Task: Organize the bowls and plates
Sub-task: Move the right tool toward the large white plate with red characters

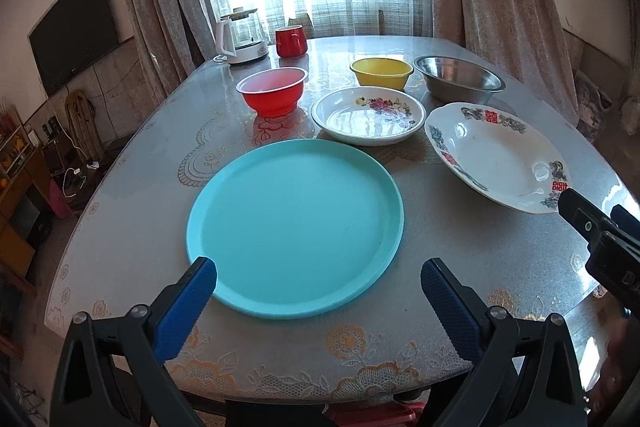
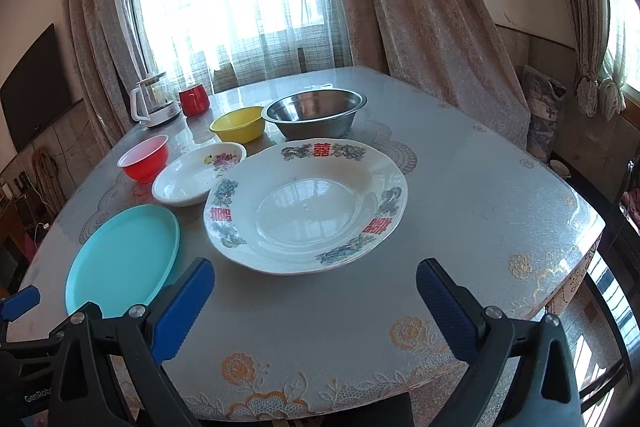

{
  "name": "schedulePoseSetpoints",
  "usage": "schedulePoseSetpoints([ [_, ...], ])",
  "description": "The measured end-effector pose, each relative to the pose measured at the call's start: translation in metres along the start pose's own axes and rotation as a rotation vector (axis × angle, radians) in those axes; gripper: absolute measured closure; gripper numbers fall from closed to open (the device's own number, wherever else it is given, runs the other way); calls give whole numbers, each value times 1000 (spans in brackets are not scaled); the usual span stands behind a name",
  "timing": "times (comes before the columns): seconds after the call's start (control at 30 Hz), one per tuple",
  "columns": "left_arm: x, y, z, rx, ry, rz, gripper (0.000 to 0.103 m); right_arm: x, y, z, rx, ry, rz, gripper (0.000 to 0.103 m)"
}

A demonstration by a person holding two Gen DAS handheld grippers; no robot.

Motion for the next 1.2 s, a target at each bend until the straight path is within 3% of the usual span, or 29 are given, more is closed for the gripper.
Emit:
schedulePoseSetpoints([
  [0.2, 2, 12, -8, 24, 6, -15, 0, 1, 7, -3, 18, 13, -31, 0],
  [0.47, 4, 32, -18, 61, 6, -7, 0, -1, 18, -13, -8, 94, -77, 0],
  [0.73, 9, 45, -30, 57, -19, 83, 0, 17, 39, -14, 3, 33, -73, 0],
  [0.93, 18, 52, -40, 20, -85, 212, 0, 27, 58, -23, 27, 24, -84, 1],
  [1.03, 24, 50, -43, -27, -116, 258, 0, 34, 66, -31, 26, 22, -80, 7],
  [1.13, 24, 46, -46, -44, -113, 260, 0, 39, 73, -40, 41, -4, -88, 11],
  [1.2, 19, 37, -46, -56, -68, 227, 0, 39, 74, -42, 52, -7, -110, 11],
])
Point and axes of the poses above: each gripper's, at about its wrist camera, not at the fingertips, and x roughly the way its jaws point, y to its right, z to its underside, the point moved 5 cm from there along x, roughly the way its jaws point, and after that the axes turned 15 degrees about -y, right-handed, at the moved point
